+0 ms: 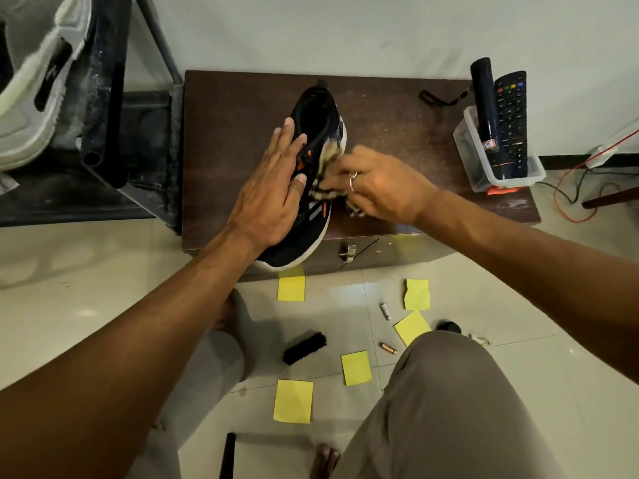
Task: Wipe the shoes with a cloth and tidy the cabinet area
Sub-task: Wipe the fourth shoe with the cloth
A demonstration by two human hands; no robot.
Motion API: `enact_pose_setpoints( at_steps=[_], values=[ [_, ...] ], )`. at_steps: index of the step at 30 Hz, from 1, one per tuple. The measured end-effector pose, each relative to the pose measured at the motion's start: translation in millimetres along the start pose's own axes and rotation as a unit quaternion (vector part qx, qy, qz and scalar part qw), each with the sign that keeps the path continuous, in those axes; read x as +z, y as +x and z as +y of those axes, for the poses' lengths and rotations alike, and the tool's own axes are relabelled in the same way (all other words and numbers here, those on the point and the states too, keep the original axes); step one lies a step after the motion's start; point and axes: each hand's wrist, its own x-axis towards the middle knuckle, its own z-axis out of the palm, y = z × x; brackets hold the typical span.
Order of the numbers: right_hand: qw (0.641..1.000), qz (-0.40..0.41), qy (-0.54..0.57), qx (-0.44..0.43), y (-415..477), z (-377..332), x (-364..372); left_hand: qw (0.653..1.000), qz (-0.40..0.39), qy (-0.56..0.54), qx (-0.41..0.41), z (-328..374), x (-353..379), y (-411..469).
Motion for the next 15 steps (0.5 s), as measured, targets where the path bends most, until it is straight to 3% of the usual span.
enact_pose_setpoints(
  at_steps=[2,6,11,15],
  values=[
    [1.0,0.006,0.002,0.012,2,-5,5,1.0,-0.002,0.001,0.003,0,0,-1],
    [0.992,-0.064,0.021,-0.111,-16,-34,5,1.0,0.002,0.0,0.008,0,0,1],
    [0.999,0.02,-0.011,0.038,9,8,-2,1.0,-0.002,0.0,0.005,0,0,0],
    [0.993,-0.061,0.035,-0.1,-16,-41,13,1.0,0.004,0.002,0.016,-2,1,2]
  ],
)
